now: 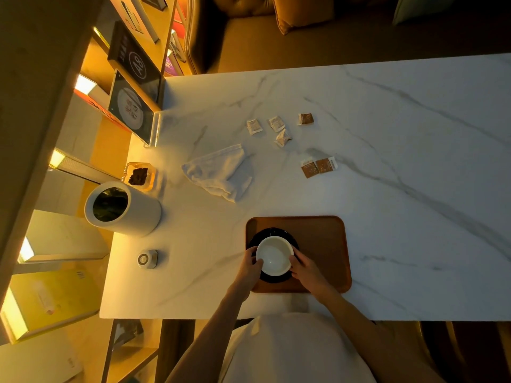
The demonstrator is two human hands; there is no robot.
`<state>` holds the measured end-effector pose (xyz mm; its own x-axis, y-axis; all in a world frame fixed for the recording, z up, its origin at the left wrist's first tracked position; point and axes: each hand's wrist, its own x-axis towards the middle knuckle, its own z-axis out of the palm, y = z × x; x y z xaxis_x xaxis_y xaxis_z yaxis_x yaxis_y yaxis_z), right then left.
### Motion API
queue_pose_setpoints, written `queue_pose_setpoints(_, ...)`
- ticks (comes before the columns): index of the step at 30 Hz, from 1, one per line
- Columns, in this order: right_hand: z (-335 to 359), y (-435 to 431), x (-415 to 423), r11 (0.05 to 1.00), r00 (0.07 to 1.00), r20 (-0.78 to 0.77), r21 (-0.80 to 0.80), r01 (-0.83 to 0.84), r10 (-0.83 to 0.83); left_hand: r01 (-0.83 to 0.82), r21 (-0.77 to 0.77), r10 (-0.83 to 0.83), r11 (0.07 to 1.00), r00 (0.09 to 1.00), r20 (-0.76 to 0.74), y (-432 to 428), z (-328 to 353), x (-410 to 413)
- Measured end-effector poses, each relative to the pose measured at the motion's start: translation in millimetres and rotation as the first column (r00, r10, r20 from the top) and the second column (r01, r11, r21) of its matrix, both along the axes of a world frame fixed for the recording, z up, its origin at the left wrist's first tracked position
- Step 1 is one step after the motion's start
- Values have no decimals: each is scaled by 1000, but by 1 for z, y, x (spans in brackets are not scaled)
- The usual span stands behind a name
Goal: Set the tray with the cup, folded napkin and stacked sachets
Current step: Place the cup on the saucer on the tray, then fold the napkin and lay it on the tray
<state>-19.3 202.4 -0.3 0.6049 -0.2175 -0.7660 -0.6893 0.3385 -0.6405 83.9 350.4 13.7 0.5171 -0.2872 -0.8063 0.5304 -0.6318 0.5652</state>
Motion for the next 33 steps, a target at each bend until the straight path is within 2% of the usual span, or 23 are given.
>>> queue_pose_setpoints(8,1,-3,3,999,999,-35,37,34,-33,20,23,-19,1000,999,-28,-1,8,4)
queue_pose_setpoints(9,3,-5,3,999,997,-66,5,40,-39,30,35,-29,999,999,-34,-1,11,8)
queue_pose_setpoints(11,10,-15,5,983,990,-138,-186,1,-27,32,77,-29,996,999,-43,-1,17,19)
queue_pose_setpoints(14,23,-41,21,889,993,-109,-459,-2,-54,-5,127,2,992,1000,28,0,27,51)
queue_pose_setpoints(22,65,-87,166,737,990,55,-673,-61,132,-86,121,40,989,941,337,-20,46,182)
queue_pose_setpoints(25,65,-88,225,689,974,13,-709,-150,226,-129,154,59,980,916,396,-31,44,230)
queue_pose_setpoints(29,52,-76,284,572,939,-106,-769,-285,326,-173,252,38,952,885,464,-35,32,270)
queue_pose_setpoints(33,33,-66,322,503,912,-182,-785,-360,368,-236,304,82,923,893,443,-33,17,294)
